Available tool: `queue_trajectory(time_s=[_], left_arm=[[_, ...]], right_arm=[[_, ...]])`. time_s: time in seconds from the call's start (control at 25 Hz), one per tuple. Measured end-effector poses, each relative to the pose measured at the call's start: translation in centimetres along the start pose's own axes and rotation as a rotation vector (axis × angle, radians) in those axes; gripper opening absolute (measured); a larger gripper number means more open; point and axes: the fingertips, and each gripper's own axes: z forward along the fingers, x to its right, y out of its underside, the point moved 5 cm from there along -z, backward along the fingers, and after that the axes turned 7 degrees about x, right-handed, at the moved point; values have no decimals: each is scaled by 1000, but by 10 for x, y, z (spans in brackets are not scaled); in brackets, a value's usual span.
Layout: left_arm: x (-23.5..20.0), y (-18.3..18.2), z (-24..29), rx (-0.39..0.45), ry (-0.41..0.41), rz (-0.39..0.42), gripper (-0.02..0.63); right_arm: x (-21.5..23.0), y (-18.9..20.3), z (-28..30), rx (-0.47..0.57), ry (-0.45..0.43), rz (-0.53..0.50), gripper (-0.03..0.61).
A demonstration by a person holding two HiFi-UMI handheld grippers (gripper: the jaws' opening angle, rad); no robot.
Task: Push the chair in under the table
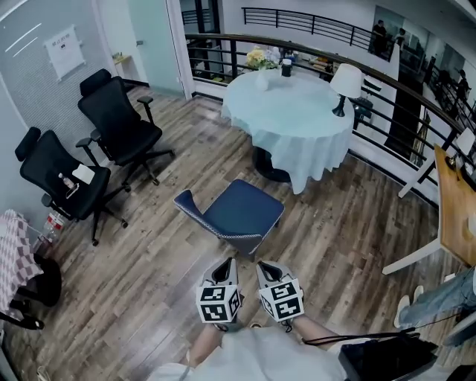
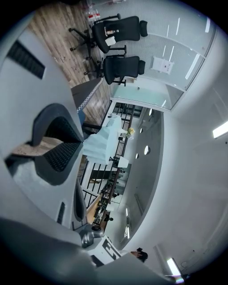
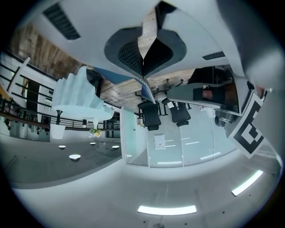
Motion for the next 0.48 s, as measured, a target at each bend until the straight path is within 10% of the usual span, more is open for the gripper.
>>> queue_trajectory(time_s=[0.48], left_arm=[[-42,-2,53,-41,23,-5,4]], right_arm=[[13,7,54,-32,2,96,17]])
